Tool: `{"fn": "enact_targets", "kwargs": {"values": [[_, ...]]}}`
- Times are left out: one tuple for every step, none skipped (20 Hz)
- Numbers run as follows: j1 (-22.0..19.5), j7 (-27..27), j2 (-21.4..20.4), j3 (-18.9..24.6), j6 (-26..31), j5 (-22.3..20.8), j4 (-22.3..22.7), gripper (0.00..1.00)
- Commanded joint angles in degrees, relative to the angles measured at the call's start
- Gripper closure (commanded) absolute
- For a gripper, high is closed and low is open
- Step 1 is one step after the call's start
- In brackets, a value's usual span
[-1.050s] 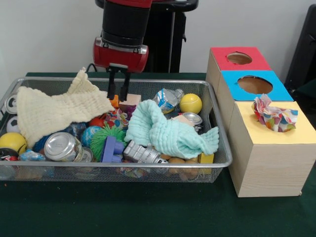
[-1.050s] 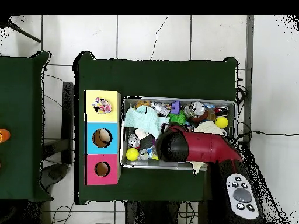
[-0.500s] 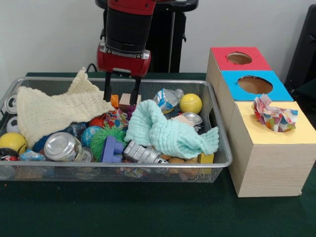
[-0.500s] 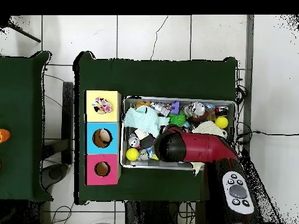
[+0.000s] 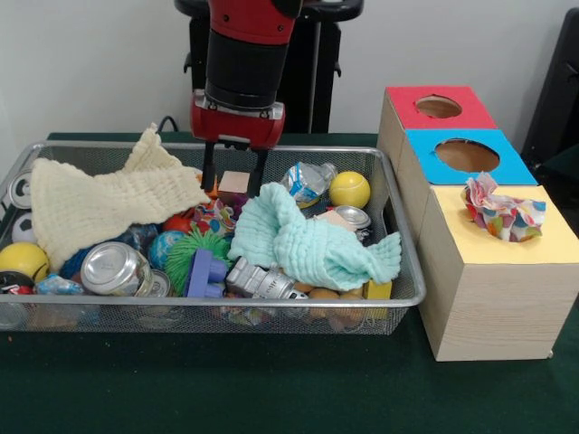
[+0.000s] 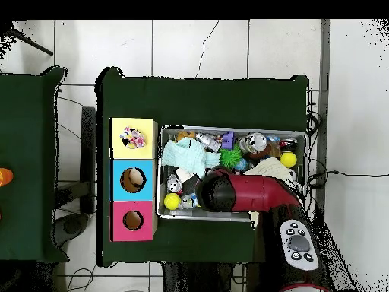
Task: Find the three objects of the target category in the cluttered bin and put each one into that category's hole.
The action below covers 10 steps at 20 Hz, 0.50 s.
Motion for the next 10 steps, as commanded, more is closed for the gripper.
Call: {"fn": "enact_targets", "kwargs": {"values": [[0.48,7.06,4.04,-1.83,-3.03,-2.68,1.47,0.0],[0.44,6.75,3.95,-1.92,-2.85,-2.68,1.37,0.0],[0.29,6.27,3.7,-1.95,-2.43,-2.67,1.27,0.0],[0.13,5.79,3.44,-1.98,-2.02,-2.66,1.16,0.0],[-0.1,5.13,3.1,-1.83,-1.36,-2.58,0.89,0.0],[-0.38,4.54,2.95,-1.69,-0.84,-2.5,0.65,0.0],[-0.54,4.04,3.01,-1.57,-0.53,-2.49,0.18,0.0],[-0.73,3.63,3.09,-1.45,-0.28,-2.47,-0.24,0.0],[-0.94,3.33,3.1,-1.4,-0.18,-2.47,-0.48,0.0],[-1.13,3.1,3.16,-1.33,-0.18,-2.49,-0.66,0.0]]}}
